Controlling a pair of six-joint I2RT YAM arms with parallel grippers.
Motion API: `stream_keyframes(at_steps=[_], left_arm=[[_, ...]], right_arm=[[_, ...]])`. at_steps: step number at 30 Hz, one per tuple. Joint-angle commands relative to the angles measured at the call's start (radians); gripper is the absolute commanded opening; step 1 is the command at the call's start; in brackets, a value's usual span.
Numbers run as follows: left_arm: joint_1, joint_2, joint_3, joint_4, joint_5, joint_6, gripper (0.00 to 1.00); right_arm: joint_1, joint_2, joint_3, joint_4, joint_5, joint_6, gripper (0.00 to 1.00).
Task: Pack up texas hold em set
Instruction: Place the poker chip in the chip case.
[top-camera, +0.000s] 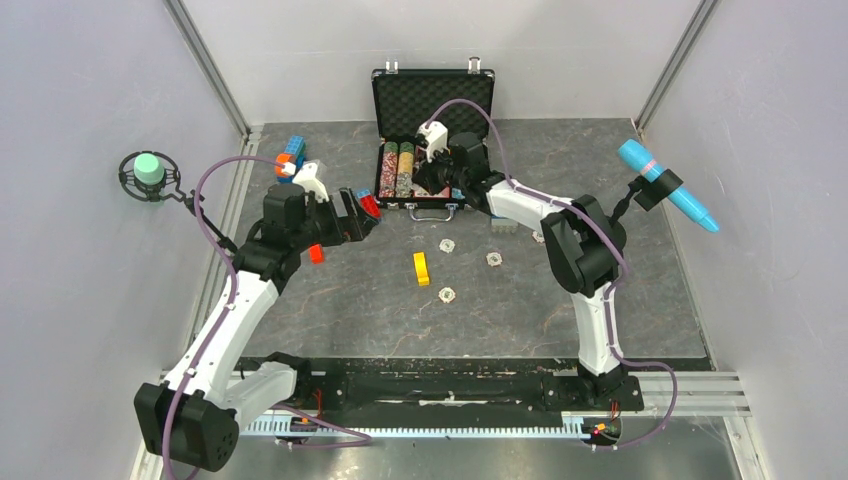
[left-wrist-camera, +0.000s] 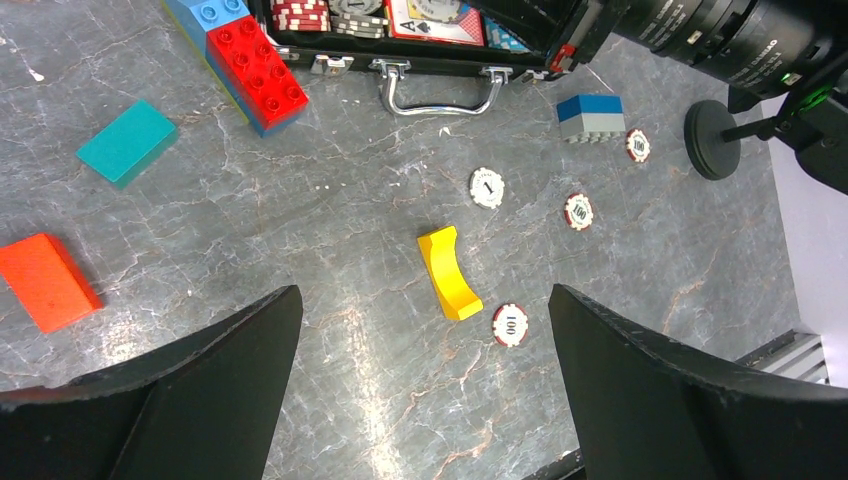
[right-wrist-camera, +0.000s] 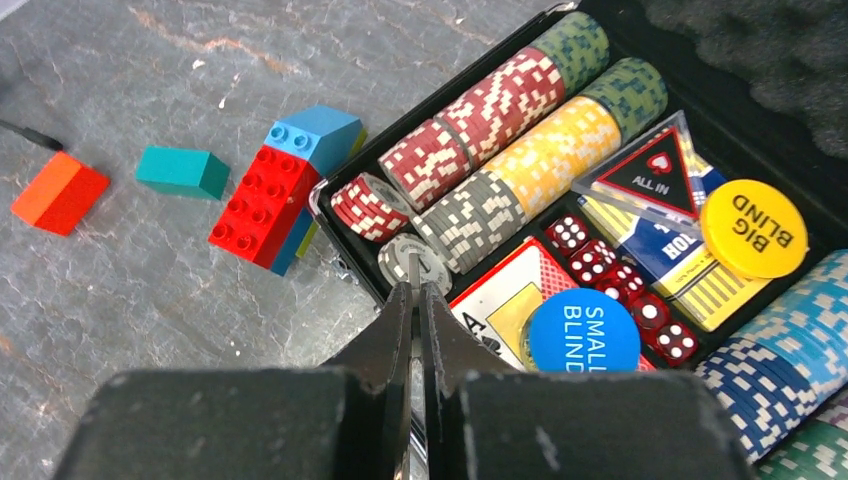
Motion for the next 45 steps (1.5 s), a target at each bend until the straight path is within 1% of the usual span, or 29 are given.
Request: stream_keyframes(at_steps=[1,4,6,9,18,34,45], left_arm=[[0.009,-0.011,0.009,0.023,0.009,0.039,1.0],[0.012,-0.011,0.006,0.027,0.013,0.037,1.0],[0.013,-0.014,0.004,0.026,0.012,0.036,1.0],[0.015,-0.018,0.004,0.024,0.011,0.038,1.0],[0.015,-0.022,0.004,0.025,0.012,0.039,1.0],[0.018,-0.021,0.001,0.027,0.013,0.038,1.0],[0.021,-0.013,0.001,0.032,0.015,0.036,1.0]], right_arm=[[0.019,0.018,0.045,-0.011,-0.062,-0.111,0.0],[0.02,0.03,0.056,-0.01,-0.087,-0.199,0.0],[0.019,0.046,0.076,-0.019,-0.08,-0.216,0.0],[0.018,0.074,0.119,-0.054,-0.131,-0.277,0.0],[0.018,0.108,0.156,-0.072,-0.172,-0.369,0.0],[0.022,0.159,0.201,-0.121,-0.136,-0.493,0.0],[0.043,0.188,0.219,-0.135,-0.1,-0.614,0.0]])
